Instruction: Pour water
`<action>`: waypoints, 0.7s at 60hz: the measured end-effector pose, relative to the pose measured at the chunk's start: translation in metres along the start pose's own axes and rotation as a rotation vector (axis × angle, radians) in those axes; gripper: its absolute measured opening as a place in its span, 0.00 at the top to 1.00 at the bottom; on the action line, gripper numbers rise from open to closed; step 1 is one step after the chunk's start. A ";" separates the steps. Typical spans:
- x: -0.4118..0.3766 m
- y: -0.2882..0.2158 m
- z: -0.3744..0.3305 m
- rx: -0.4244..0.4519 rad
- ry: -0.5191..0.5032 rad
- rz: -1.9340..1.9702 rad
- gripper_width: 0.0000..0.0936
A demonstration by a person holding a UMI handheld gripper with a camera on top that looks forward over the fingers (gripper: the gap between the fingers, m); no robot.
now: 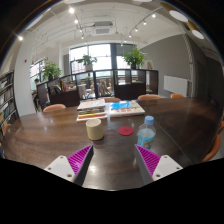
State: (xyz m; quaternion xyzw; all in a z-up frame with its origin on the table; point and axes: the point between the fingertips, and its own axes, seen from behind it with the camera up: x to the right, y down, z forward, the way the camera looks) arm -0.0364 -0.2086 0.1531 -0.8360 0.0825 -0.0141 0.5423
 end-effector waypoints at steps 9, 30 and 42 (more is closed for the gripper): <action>0.073 0.027 0.042 -0.007 0.029 -0.013 0.11; 0.126 0.013 0.155 0.072 -0.024 -0.038 0.13; 0.119 0.008 0.187 0.121 -0.079 -0.052 0.32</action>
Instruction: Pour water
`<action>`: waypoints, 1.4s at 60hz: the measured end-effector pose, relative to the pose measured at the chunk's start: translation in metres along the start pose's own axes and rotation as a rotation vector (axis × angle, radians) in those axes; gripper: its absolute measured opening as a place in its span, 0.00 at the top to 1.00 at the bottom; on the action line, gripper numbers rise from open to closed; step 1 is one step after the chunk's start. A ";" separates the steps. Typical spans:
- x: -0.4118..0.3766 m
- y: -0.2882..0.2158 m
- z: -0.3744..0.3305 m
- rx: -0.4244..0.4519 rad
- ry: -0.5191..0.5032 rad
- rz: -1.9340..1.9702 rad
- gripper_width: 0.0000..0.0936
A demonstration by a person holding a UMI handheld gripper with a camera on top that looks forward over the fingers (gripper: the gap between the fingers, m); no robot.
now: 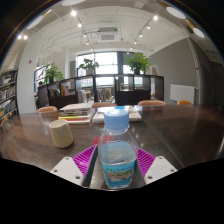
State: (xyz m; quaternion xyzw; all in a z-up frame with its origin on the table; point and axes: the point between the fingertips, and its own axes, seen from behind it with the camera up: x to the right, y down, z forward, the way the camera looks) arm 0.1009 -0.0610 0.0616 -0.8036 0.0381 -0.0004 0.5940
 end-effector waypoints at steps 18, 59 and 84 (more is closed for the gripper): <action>0.005 -0.005 0.005 0.045 0.008 -0.003 0.64; -0.040 -0.093 0.066 -0.108 0.152 -0.775 0.67; -0.103 -0.129 0.139 -0.113 0.192 -1.816 0.67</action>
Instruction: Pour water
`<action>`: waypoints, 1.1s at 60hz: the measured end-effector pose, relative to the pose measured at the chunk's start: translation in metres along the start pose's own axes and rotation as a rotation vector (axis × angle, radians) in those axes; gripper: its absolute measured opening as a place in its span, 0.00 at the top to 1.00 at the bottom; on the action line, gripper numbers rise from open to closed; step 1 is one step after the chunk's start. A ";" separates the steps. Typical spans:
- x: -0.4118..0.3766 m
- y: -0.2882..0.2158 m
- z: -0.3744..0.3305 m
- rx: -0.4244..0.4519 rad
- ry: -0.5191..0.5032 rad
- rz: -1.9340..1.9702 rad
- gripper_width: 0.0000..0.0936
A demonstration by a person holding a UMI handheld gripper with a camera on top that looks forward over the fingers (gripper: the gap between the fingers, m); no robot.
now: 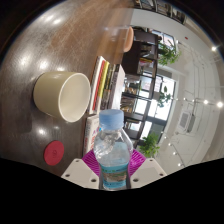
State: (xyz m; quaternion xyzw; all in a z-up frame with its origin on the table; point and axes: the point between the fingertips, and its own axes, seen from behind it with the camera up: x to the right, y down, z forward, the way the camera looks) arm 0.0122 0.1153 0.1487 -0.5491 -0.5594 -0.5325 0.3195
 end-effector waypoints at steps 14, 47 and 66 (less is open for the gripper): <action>-0.009 -0.032 0.017 0.040 0.054 -0.383 0.67; 0.089 -0.010 -0.037 0.109 0.023 0.985 0.65; 0.054 0.029 -0.017 0.184 -0.090 1.685 0.65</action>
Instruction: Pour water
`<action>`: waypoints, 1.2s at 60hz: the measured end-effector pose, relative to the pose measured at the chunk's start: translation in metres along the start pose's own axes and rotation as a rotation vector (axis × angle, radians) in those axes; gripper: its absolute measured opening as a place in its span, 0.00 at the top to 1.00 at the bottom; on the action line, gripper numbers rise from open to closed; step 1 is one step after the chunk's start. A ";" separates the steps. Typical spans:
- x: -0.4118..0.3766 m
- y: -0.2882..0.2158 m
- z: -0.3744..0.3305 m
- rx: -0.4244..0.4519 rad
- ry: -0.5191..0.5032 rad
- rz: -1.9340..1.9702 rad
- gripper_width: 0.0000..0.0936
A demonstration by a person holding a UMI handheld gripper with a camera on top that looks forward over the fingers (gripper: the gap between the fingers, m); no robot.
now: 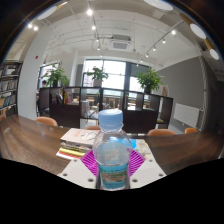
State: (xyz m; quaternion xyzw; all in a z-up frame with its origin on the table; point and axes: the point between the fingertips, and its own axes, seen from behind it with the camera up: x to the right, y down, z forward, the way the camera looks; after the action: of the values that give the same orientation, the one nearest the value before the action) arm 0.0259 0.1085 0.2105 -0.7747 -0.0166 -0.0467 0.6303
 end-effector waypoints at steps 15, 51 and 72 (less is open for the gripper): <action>0.029 0.104 0.035 -0.119 -0.023 0.087 0.65; 0.042 0.184 0.015 -0.245 0.010 0.178 0.20; -0.036 0.221 -0.129 -0.483 0.008 0.162 0.13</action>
State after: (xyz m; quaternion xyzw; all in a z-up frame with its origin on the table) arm 0.0024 -0.0621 0.0173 -0.9015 0.0598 -0.0018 0.4286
